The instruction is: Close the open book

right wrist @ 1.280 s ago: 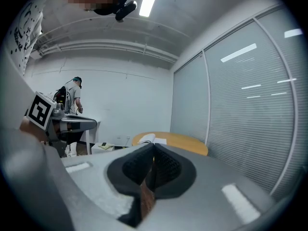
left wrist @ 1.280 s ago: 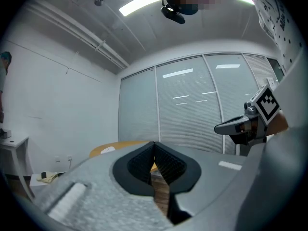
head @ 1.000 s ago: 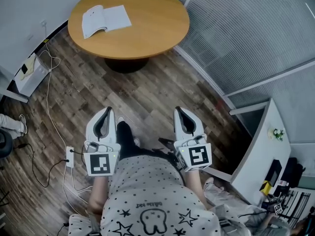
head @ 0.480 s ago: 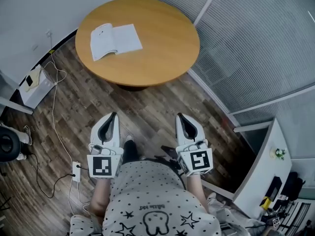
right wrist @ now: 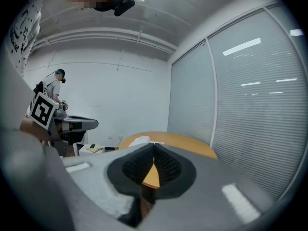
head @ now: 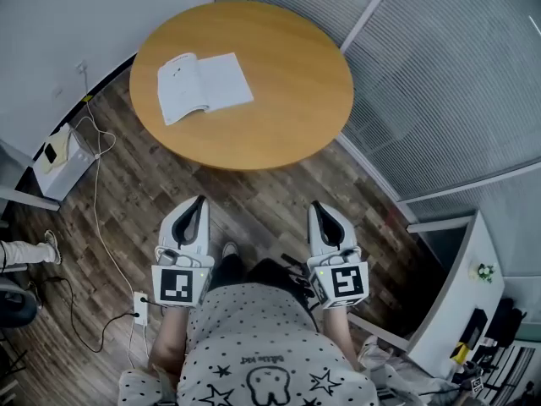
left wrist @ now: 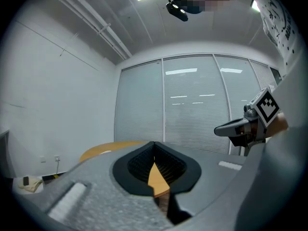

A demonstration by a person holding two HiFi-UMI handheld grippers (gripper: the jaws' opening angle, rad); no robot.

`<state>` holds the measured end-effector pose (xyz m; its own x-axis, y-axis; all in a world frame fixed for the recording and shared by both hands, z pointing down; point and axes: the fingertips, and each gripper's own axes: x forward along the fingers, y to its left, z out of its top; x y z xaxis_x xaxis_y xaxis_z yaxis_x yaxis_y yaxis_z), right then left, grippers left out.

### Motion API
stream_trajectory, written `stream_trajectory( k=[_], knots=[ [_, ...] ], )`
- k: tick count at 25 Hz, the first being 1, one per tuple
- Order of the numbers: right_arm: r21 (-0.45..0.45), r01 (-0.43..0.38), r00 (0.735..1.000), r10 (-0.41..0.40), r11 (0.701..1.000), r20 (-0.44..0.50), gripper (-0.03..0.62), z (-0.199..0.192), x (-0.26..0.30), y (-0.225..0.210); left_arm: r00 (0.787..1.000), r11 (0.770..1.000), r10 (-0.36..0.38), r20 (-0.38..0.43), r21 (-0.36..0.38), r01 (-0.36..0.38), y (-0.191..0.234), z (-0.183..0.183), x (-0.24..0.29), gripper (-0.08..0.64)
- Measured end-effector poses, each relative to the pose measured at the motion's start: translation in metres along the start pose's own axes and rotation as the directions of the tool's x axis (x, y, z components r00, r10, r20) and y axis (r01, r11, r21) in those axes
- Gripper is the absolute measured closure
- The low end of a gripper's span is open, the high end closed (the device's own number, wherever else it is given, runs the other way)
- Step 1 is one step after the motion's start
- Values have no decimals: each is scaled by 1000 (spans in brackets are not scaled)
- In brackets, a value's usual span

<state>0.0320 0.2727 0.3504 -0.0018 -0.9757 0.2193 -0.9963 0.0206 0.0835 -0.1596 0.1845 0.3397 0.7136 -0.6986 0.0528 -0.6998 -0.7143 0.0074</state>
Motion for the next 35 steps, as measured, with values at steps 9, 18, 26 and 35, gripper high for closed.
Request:
stream_trajectory(
  k=[9,18,26,35],
  knots=[
    [25,-16,1000,16,1000,-14,588,-12,13,8,999,999,37,13,16,-38,35,-2,2,551],
    [27,-86,996,87,996,-28,588,-12,51,-4,995,996,89,-41,-18,-90,41,-19,23,551],
    [6,-170,985,170,985,-22,588,0,117,-47,982,981,182,-49,-53,-185,54,-18,78,551],
    [-33,-224,974,225,974,13,588,17,170,-110,966,965,256,-20,-44,-257,43,-9,150,551]
  ],
)
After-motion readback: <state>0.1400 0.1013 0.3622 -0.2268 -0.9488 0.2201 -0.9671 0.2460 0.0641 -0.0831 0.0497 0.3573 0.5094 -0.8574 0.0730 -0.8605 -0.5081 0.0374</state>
